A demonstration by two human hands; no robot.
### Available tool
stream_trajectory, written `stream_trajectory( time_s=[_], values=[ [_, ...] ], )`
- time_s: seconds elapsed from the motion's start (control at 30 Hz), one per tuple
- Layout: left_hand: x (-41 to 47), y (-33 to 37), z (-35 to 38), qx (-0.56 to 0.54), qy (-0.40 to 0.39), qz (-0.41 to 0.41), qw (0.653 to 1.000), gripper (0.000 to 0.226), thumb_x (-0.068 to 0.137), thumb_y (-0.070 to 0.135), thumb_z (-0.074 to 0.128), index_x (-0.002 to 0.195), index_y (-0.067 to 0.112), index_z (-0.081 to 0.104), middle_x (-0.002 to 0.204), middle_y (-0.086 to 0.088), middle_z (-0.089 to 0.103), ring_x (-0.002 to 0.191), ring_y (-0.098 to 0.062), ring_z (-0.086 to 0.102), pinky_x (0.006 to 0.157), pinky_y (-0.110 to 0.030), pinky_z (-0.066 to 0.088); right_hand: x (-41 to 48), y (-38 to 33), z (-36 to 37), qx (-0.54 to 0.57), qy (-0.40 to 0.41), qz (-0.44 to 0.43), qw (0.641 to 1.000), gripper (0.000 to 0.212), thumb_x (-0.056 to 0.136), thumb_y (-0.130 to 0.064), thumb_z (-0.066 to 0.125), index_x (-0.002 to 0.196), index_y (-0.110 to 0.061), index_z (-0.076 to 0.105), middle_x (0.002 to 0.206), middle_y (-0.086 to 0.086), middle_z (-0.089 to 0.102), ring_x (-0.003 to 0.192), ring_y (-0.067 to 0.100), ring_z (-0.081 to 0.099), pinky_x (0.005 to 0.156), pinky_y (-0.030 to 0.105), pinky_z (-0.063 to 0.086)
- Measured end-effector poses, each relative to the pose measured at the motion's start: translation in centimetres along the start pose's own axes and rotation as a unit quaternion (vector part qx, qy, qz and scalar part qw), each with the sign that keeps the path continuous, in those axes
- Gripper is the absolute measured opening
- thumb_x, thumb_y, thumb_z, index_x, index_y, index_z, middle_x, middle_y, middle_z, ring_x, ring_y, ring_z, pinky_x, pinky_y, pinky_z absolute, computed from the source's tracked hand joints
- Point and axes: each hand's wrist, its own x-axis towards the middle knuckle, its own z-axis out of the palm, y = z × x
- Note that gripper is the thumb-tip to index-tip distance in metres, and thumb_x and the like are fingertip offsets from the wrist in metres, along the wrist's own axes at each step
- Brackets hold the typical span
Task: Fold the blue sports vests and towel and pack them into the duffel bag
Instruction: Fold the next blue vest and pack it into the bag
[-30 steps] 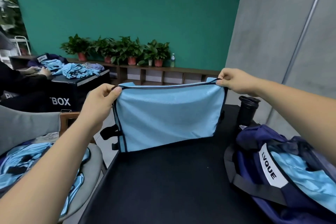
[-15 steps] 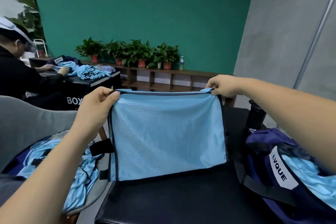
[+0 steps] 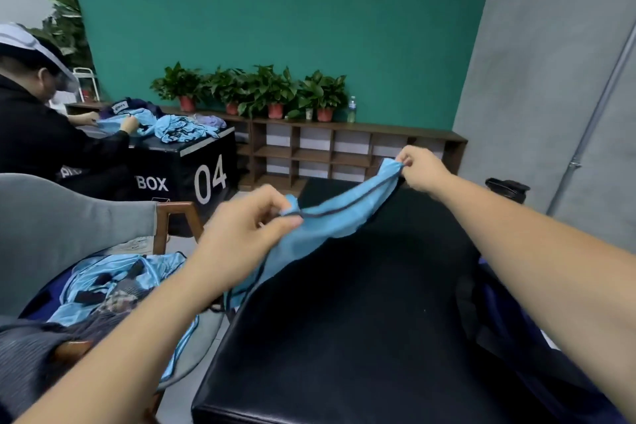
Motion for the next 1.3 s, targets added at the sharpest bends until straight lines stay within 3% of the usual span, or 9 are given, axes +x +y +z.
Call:
stream_trajectory(
  time_s=[0.07, 0.2, 0.3, 0.37, 0.6, 0.73, 0.93, 1.13, 1.3],
  values=[
    [-1.0, 0.0, 3.3, 0.027, -0.077, 0.012, 0.997, 0.017, 0.092, 0.028, 0.083, 0.088, 0.029, 0.066, 0.082, 0.007, 0.073, 0.074, -0.011, 0.067, 0.074, -0.030, 0.053, -1.1, 2.9, 1.3, 0.007, -0.009, 0.039, 0.999, 0.032, 0.092, 0.002, 0.053, 0.081, -0.024, 0.070, 0.099, 0.009, 0.074, 0.082, 0.026, 0.066, 0.066, 0.035, 0.054],
    [-3.6, -1.0, 9.6, 0.088, -0.226, 0.066, 0.968, 0.015, 0.094, 0.031, 0.078, 0.094, 0.029, 0.063, 0.086, 0.016, 0.069, 0.080, -0.006, 0.065, 0.074, -0.026, 0.052, -3.5, 8.0, 3.2, -0.032, -0.075, 0.107, 0.991, 0.029, 0.092, 0.003, 0.061, 0.083, -0.020, 0.076, 0.102, 0.004, 0.076, 0.101, 0.029, 0.070, 0.088, 0.041, 0.061],
    [-5.7, -0.7, 13.2, 0.102, -0.287, 0.111, 0.946, 0.013, 0.095, 0.028, 0.072, 0.102, 0.029, 0.062, 0.099, 0.013, 0.070, 0.086, -0.006, 0.062, 0.079, -0.025, 0.050, -5.6, 10.5, 3.4, -0.079, -0.130, 0.135, 0.979, 0.015, 0.095, -0.005, 0.066, 0.093, -0.018, 0.074, 0.103, 0.007, 0.076, 0.093, 0.025, 0.069, 0.089, 0.035, 0.059],
    [-7.0, -0.1, 15.1, 0.115, -0.318, 0.146, 0.930, 0.012, 0.097, 0.028, 0.068, 0.105, 0.030, 0.059, 0.105, 0.011, 0.069, 0.090, -0.008, 0.061, 0.081, -0.028, 0.049, -6.9, 11.6, 3.1, -0.101, -0.153, 0.135, 0.974, 0.010, 0.096, -0.008, 0.067, 0.097, -0.016, 0.072, 0.103, 0.011, 0.078, 0.086, 0.025, 0.070, 0.086, 0.034, 0.060],
    [-9.8, 0.4, 19.2, 0.165, -0.372, 0.240, 0.881, 0.024, 0.093, 0.017, 0.058, 0.111, 0.031, 0.056, 0.112, 0.006, 0.061, 0.094, -0.020, 0.058, 0.070, -0.031, 0.038, -9.0, 14.3, 3.5, -0.291, -0.200, 0.065, 0.933, 0.031, 0.087, -0.004, 0.056, 0.108, -0.011, 0.077, 0.116, 0.008, 0.072, 0.112, 0.032, 0.070, 0.093, 0.036, 0.056],
    [-10.5, -0.1, 20.2, 0.190, -0.376, 0.266, 0.867, 0.026, 0.091, 0.021, 0.052, 0.115, 0.031, 0.052, 0.113, 0.005, 0.058, 0.099, -0.025, 0.061, 0.067, -0.037, 0.044, -12.8, 12.7, 3.5, -0.344, -0.134, -0.007, 0.929, 0.035, 0.092, -0.007, 0.056, 0.123, -0.021, 0.058, 0.123, 0.007, 0.053, 0.118, 0.033, 0.056, 0.099, 0.046, 0.041],
    [-11.0, 0.0, 19.5, 0.181, -0.364, 0.257, 0.877, 0.031, 0.090, 0.022, 0.058, 0.119, 0.029, 0.050, 0.115, 0.007, 0.057, 0.100, -0.022, 0.058, 0.075, -0.040, 0.050, -21.3, 11.1, 4.8, -0.137, -0.129, -0.148, 0.971, 0.037, 0.098, -0.007, 0.050, 0.129, -0.024, 0.060, 0.125, -0.002, 0.056, 0.118, 0.025, 0.053, 0.106, 0.044, 0.038],
    [-11.0, -0.2, 18.6, 0.171, -0.342, 0.209, 0.900, 0.029, 0.084, 0.026, 0.061, 0.108, 0.030, 0.044, 0.102, 0.011, 0.055, 0.086, -0.020, 0.054, 0.072, -0.039, 0.047, -30.7, 9.5, 4.5, 0.017, -0.197, -0.251, 0.948, 0.021, 0.112, -0.032, 0.044, 0.122, -0.031, 0.061, 0.113, -0.021, 0.056, 0.112, 0.005, 0.053, 0.104, 0.030, 0.040],
    [-10.5, -0.2, 18.2, 0.136, -0.317, 0.148, 0.927, 0.035, 0.084, 0.025, 0.063, 0.093, 0.037, 0.031, 0.088, 0.014, 0.052, 0.076, -0.012, 0.047, 0.068, -0.037, 0.045, -32.8, 9.2, 3.0, 0.051, -0.196, -0.254, 0.946, 0.013, 0.111, -0.041, 0.048, 0.114, -0.038, 0.060, 0.110, -0.019, 0.058, 0.109, 0.009, 0.055, 0.102, 0.038, 0.040]
  ],
)
